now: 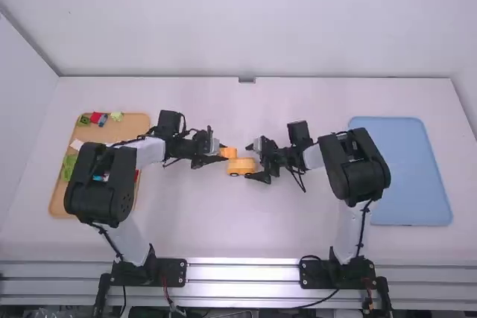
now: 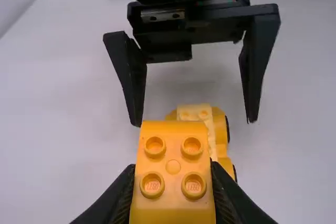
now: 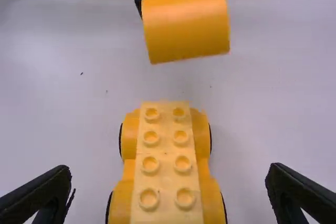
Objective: Assemble lego blocks to make yellow taxi
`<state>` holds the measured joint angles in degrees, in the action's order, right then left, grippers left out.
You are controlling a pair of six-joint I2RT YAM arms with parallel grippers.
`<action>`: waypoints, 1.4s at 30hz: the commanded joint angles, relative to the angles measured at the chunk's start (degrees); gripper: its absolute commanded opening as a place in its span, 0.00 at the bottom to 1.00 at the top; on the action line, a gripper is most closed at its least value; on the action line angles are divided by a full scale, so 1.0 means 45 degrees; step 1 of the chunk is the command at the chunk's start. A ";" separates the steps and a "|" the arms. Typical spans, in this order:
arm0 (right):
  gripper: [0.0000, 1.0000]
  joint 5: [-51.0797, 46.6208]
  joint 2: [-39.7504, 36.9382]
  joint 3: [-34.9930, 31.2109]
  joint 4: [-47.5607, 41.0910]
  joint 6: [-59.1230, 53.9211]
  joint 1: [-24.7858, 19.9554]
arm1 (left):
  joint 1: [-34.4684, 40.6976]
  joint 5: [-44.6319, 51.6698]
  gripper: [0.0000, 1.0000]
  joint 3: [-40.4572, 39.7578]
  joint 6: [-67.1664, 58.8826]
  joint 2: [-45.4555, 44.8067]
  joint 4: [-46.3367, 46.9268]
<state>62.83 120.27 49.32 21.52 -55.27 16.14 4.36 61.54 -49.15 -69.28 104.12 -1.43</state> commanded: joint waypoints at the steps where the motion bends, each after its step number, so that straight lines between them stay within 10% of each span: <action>1: 1.00 0.0092 0.0486 -0.0034 0.0199 -0.0010 0.0170 | 0.0209 0.0461 0.21 0.0656 0.1982 -0.0185 -0.1112; 16: 0.97 0.0738 0.2025 -0.0053 0.2856 0.1661 0.0083 | 0.0816 0.1049 0.12 0.1462 0.3784 0.0214 -0.3478; 27: 0.82 0.0651 0.2025 -0.0039 0.2846 0.1617 0.0160 | 0.0942 0.1768 0.10 0.1462 0.3827 0.0986 -0.4323; 32: 0.56 0.0330 0.2025 -0.0053 0.2788 0.1613 0.0165 | 0.0952 0.1802 0.06 0.1457 0.3871 0.1214 -0.4532; 42: 0.52 0.0369 0.2025 -0.0049 0.2739 0.1666 0.0165 | 0.1035 0.1787 0.04 0.0913 0.3837 0.1841 -0.4415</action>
<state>64.36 128.60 49.32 34.24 -48.01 16.71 8.58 67.59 -43.75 -52.07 111.07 -21.34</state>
